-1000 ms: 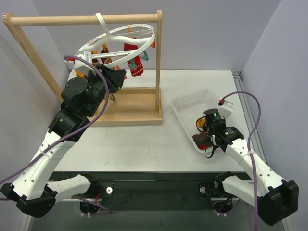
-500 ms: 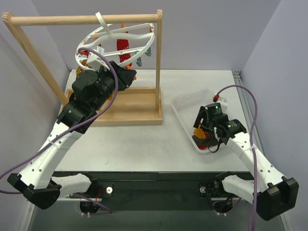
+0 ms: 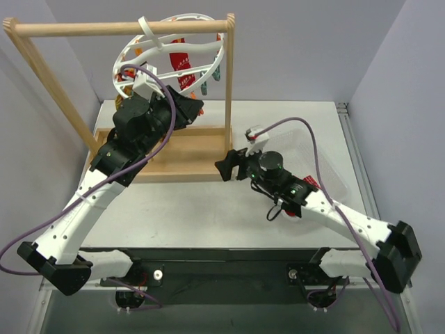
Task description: Remove the socks clipped to the hanger
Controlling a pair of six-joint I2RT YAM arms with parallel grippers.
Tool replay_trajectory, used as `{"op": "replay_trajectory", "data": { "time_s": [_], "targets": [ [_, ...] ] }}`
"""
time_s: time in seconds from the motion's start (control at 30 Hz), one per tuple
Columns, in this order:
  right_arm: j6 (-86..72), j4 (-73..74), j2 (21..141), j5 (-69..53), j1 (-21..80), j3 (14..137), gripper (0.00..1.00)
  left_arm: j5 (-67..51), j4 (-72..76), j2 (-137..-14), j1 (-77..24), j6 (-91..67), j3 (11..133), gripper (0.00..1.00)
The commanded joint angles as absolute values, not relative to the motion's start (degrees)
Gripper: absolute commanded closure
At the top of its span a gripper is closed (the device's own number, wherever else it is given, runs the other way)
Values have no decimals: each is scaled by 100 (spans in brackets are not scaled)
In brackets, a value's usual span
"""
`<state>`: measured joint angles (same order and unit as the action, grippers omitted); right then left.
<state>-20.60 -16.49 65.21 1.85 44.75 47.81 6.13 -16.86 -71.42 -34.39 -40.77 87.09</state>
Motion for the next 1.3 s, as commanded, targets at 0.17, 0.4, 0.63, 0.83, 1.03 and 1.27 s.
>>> {"op": "replay_trajectory", "data": {
  "time_s": [0.17,0.4,0.63,0.83,1.03,1.27],
  "targets": [
    [-783,-5535,8717,-237,5229,5659,22,246,-1319,-7040,-3621,-4122,8613,87],
    [-677,-5310,9852,-799,5229,7125,23,369,-1441,-6979,-3656,-3955,8683,86],
    [-817,-5449,10283,-879,5221,7620,30,281,-1362,-7005,-3735,-3999,8692,86],
    [-1168,-5783,10503,-888,5229,7708,55,422,-1494,-6987,-3727,-3832,8920,86],
    [-1450,-5985,10529,-932,5238,7734,81,378,-1503,-6996,-3727,-3815,8912,85],
    [-1749,-6126,10301,-730,5273,7488,100,299,-1494,-6882,-3700,-3665,8737,58]
  ]
}}
